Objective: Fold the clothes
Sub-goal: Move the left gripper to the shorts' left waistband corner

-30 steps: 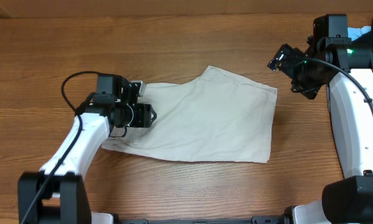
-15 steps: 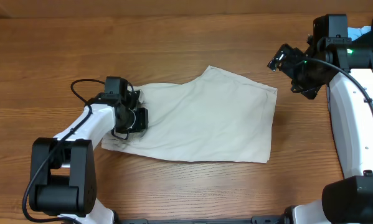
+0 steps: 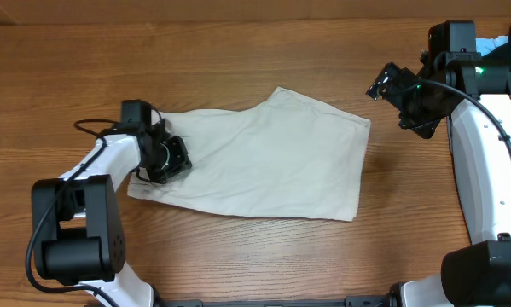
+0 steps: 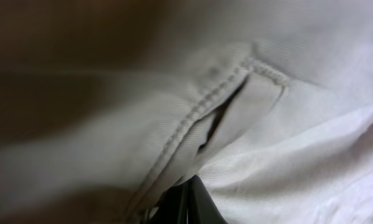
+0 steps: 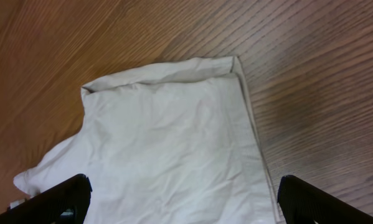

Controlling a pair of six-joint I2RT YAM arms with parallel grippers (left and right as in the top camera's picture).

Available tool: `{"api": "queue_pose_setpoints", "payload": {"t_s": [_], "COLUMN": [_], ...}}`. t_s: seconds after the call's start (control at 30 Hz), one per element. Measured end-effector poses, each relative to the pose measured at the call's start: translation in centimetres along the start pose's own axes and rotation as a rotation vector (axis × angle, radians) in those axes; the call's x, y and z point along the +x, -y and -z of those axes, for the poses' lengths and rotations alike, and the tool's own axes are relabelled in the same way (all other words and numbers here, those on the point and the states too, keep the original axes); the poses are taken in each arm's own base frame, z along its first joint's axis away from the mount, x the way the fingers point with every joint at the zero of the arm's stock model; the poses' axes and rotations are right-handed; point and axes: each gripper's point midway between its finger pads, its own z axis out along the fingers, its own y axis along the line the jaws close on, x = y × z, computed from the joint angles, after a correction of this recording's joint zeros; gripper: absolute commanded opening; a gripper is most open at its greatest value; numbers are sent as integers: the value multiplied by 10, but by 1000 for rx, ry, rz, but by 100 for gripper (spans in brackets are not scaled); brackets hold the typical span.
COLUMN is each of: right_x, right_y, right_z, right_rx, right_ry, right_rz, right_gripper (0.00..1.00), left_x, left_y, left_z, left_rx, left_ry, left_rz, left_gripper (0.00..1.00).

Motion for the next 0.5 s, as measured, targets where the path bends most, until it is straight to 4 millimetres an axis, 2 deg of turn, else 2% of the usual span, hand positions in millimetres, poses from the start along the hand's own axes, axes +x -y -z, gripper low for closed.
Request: {"api": "queue_pose_setpoints", "payload": {"t_s": [0.27,0.5], "right_x": [2,2], "right_y": [2,5], "right_z": [0,-4], "right_rx": [10,19], "right_ry": [-6,-5], "right_rz": [-1,-2], "right_gripper": [100,100], "left_x": [-18,-20], "left_y": [-31,-55], "left_z": [15,25], "left_rx": [-5,-41], "left_ry": [38,38], "left_rz": [163,288], "left_gripper": [4,4]}}
